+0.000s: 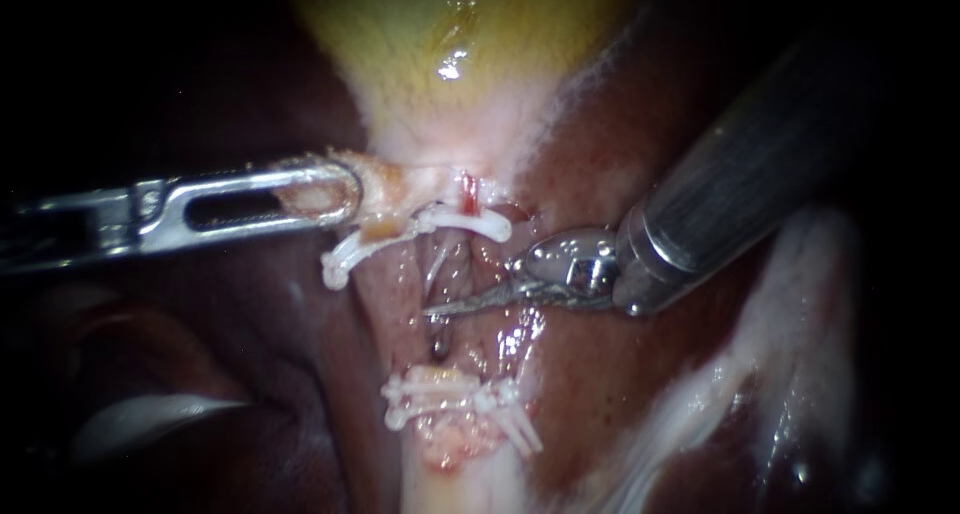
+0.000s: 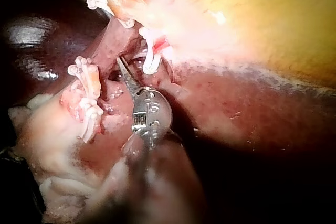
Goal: Go back from the cut right tube
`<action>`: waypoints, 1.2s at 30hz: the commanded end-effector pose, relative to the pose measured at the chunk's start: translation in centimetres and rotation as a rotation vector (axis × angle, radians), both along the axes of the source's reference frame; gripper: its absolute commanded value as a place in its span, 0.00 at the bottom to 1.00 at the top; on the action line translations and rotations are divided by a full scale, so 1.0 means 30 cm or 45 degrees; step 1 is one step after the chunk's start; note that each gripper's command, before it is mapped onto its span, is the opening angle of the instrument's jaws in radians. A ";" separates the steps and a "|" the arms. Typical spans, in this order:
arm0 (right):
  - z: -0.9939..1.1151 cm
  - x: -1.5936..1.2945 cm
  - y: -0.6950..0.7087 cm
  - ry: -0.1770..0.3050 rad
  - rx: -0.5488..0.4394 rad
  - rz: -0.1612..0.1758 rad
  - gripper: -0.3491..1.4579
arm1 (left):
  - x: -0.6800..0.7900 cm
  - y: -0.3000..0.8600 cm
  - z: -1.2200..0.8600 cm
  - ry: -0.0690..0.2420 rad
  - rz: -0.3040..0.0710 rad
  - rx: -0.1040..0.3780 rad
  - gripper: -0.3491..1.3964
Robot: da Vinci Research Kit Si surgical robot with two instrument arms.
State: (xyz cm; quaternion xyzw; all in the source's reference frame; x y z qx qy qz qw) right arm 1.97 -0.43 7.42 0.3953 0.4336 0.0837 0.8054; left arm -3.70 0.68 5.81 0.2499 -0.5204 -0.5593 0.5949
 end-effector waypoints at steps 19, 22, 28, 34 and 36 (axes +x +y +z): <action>-0.0052 -0.0013 -0.0023 0.062 0.000 0.066 0.77 | 0.0005 0.0000 0.0001 -0.001 0.001 0.000 0.00; -0.0054 -0.0012 -0.0025 0.058 -0.011 0.087 0.85 | 0.0006 0.0000 0.0001 -0.001 0.001 0.000 0.00; -0.0059 -0.0012 -0.0030 0.061 -0.055 0.108 0.89 | 0.0007 0.0001 0.0002 -0.002 0.002 0.000 0.00; -0.0090 -0.0031 -0.0036 0.041 -0.210 0.183 0.96 | 0.0008 0.0002 0.0003 -0.002 0.002 0.000 0.00; -0.0110 -0.0046 -0.0034 0.014 -0.279 0.229 0.99 | 0.0010 0.0001 0.0003 -0.002 0.002 0.000 0.00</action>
